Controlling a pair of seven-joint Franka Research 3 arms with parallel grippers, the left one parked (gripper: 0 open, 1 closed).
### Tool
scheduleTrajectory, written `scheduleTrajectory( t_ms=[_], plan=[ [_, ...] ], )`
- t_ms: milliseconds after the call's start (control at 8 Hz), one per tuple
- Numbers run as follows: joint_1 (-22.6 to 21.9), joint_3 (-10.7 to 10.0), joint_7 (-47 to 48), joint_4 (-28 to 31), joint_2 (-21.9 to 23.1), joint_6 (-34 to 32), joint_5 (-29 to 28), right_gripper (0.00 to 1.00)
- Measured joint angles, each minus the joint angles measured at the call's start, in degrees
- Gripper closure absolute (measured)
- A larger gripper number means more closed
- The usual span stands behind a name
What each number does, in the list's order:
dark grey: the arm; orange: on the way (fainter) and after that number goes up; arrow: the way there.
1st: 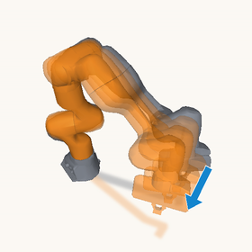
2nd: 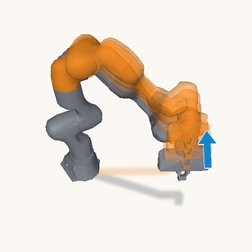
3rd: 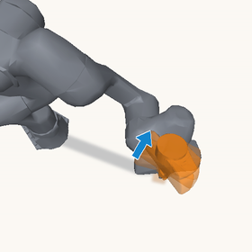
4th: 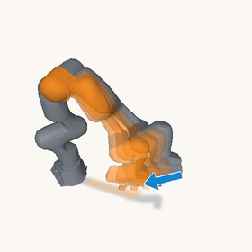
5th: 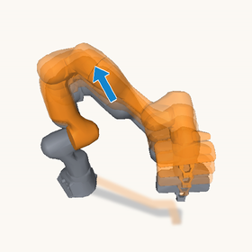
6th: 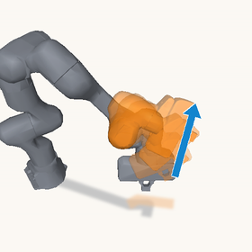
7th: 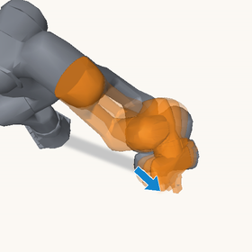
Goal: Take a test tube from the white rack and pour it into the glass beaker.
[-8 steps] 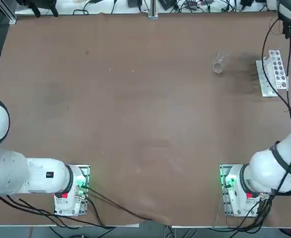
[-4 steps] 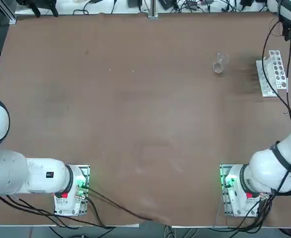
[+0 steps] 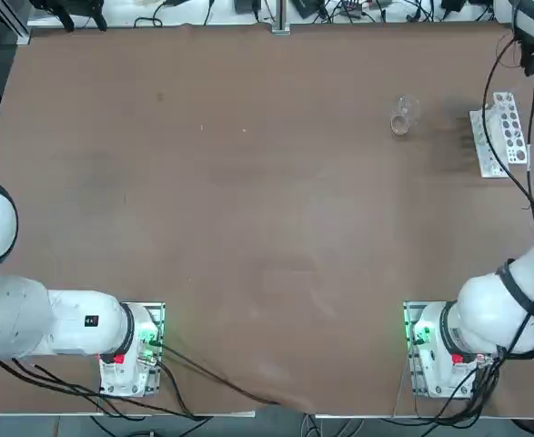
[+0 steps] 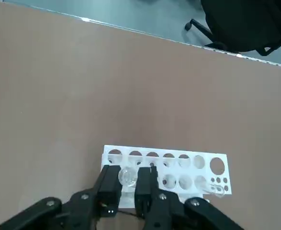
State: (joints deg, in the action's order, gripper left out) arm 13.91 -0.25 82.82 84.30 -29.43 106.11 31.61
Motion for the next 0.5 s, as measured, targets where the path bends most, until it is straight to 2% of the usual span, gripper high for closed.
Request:
scheduleTrajectory(
  t_ms=[500],
  plan=[
    [0.56, -0.11, 0.09, 1.42, 0.11, 2.59, 0.0, 0.8]
  ],
)
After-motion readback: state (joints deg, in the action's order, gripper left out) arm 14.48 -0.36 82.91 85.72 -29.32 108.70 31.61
